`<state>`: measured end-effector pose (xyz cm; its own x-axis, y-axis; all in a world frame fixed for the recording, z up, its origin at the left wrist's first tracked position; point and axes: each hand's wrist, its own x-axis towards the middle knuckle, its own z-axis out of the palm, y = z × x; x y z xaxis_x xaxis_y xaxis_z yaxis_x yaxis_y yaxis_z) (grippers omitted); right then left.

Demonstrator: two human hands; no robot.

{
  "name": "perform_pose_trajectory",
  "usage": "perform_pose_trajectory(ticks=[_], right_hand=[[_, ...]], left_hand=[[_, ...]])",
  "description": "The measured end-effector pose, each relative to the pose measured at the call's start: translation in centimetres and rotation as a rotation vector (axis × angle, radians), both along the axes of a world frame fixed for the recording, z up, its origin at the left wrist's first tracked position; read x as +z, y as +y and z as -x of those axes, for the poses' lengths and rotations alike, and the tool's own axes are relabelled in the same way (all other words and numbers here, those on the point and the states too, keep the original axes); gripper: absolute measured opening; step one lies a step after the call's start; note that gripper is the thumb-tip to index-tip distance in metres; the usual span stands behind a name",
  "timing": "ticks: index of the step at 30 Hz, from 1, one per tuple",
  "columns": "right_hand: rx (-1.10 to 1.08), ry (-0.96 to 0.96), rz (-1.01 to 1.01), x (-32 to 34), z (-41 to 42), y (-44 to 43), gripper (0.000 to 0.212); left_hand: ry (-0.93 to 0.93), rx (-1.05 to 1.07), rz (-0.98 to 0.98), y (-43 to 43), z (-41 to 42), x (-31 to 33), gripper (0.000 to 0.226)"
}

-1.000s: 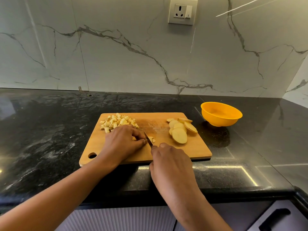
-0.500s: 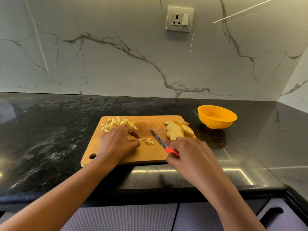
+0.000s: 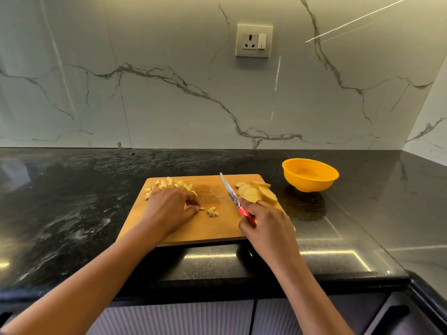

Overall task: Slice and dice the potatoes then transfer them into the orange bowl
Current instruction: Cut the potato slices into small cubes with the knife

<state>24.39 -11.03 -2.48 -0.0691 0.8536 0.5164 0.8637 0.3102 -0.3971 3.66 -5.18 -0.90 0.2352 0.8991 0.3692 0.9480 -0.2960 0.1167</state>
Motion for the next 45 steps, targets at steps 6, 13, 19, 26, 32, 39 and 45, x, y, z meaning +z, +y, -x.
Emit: perform_pose_trajectory(ticks=[6, 13, 19, 26, 32, 39, 45], right_hand=[[0.002, 0.034, 0.007, -0.2, -0.1, 0.2, 0.045], [0.000, 0.048, 0.003, -0.3, -0.1, 0.2, 0.045], [-0.001, 0.054, 0.010, -0.3, -0.2, 0.2, 0.046], [0.001, 0.050, 0.018, -0.2, -0.3, 0.2, 0.047], [0.010, 0.057, 0.023, -0.3, -0.3, 0.2, 0.047], [0.014, 0.057, 0.021, -0.4, -0.3, 0.4, 0.047], [0.011, 0.064, 0.019, -0.5, -0.3, 0.3, 0.046]], left_hand=[[-0.217, -0.121, 0.001, 2.1, 1.7, 1.0, 0.017], [-0.180, -0.184, -0.112, 2.5, 4.0, 0.6, 0.028], [0.206, -0.235, 0.052, 3.3, 2.5, 1.0, 0.028], [0.385, -0.223, -0.086, 4.4, 2.2, 0.2, 0.029], [-0.638, -0.185, 0.055, 3.9, 2.7, 2.0, 0.008], [-0.809, -0.144, 0.167, 3.9, 4.7, 2.2, 0.017], [-0.495, -0.113, 0.034, 3.6, 5.5, 1.9, 0.020]])
